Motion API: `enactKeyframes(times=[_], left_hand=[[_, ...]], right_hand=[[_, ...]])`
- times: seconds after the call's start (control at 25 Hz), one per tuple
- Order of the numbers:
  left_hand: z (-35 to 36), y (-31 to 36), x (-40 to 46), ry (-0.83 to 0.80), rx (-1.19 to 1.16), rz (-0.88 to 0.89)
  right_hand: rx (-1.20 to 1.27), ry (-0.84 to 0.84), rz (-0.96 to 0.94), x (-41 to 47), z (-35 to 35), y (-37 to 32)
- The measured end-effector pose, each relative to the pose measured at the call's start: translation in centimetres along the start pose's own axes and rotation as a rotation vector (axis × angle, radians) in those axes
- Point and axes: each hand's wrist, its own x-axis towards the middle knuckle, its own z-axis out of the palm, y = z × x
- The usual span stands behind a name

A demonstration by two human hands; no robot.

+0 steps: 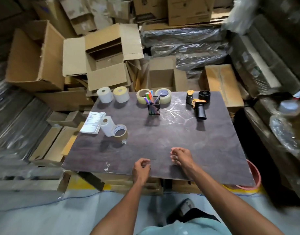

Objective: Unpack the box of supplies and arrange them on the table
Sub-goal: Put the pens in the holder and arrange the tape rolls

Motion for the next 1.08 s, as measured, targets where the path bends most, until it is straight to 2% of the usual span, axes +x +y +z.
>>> enactKeyframes(times=[0.36, 0.52, 0.76, 1.08], left_hand=[[-4.9, 2.4, 4.8, 0.202, 0.054, 0.003], [-6.9, 2.5, 6.8, 0.308, 0.012, -0.053], [-9.2, 2.4, 9.3, 0.443, -0.142, -0.113], [-12.7, 3.5, 15.6, 0.453, -0.203, -0.106]], right_hand=[[-0.086, -0.164, 0.055, 6.7, 8.1, -2.2], [-0.119, -0.248, 0.079, 8.6, 10.7, -3.0], [-0.213, -0.267, 0.077, 10.1, 13.3, -2.2], [-0.411, -0.266, -0.048, 9.8, 18.7, -2.1]])
